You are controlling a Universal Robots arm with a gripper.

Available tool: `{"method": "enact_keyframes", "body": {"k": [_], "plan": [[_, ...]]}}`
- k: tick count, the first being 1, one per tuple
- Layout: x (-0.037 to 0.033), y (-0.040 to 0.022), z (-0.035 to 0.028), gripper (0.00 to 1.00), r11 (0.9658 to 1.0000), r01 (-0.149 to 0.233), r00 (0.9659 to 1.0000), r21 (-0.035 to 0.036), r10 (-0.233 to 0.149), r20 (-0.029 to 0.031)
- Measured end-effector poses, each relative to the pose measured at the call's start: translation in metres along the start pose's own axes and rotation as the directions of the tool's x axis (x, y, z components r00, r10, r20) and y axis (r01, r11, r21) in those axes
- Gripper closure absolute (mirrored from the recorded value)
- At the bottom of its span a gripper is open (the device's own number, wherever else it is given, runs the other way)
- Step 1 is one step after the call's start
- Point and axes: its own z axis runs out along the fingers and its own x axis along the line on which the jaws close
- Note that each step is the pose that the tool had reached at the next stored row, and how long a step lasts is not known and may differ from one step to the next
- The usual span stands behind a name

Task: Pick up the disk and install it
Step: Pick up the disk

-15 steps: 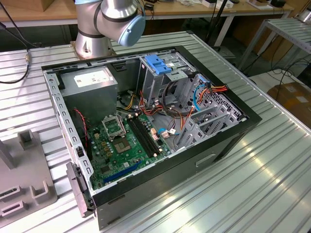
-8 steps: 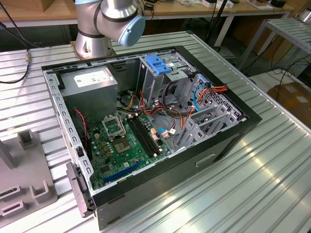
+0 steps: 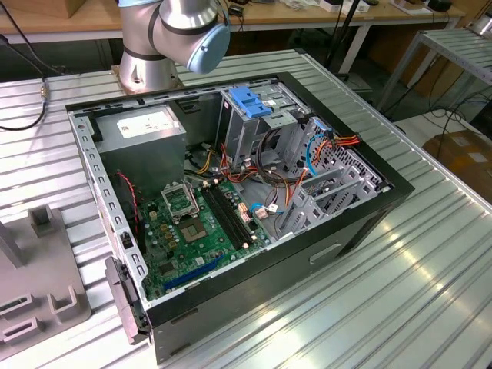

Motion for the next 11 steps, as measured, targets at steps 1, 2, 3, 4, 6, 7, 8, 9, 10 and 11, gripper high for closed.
{"method": "enact_keyframes", "body": {"k": [1, 2, 3, 4, 6, 7, 8, 9, 10, 11], "plan": [[0.0, 0.0, -0.0014, 0.63, 1.0, 0.0, 1.0, 0.0, 0.0, 0.0], [0.0, 0.0, -0.0028, 0.63, 1.0, 0.0, 1.0, -0.0001, 0.0, 0.0], [0.0, -0.0001, -0.0046, 0.63, 1.0, 0.0, 1.0, -0.0001, 0.0, 0.0], [0.0, -0.0001, -0.0061, 0.63, 1.0, 0.0, 1.0, -0.0001, 0.0, -0.0001], [0.0001, -0.0001, -0.011, 0.63, 1.0, 0.0, 1.0, -0.0001, 0.0, 0.0], [0.0001, -0.0002, -0.0125, 0.63, 1.0, 0.0, 1.0, 0.0, 0.0, 0.0], [0.0001, -0.0002, -0.0146, 0.63, 1.0, 0.0, 1.0, -0.0001, 0.0, -0.0001], [0.0001, -0.0002, -0.0171, 0.63, 1.0, 0.0, 1.0, -0.0002, 0.0, -0.0001], [0.0001, -0.0003, -0.0191, 0.63, 1.0, 0.0, 1.0, -0.0001, 0.0, 0.0], [0.0001, -0.0003, -0.0215, 0.63, 1.0, 0.0, 1.0, -0.0001, 0.0, -0.0001]]}}
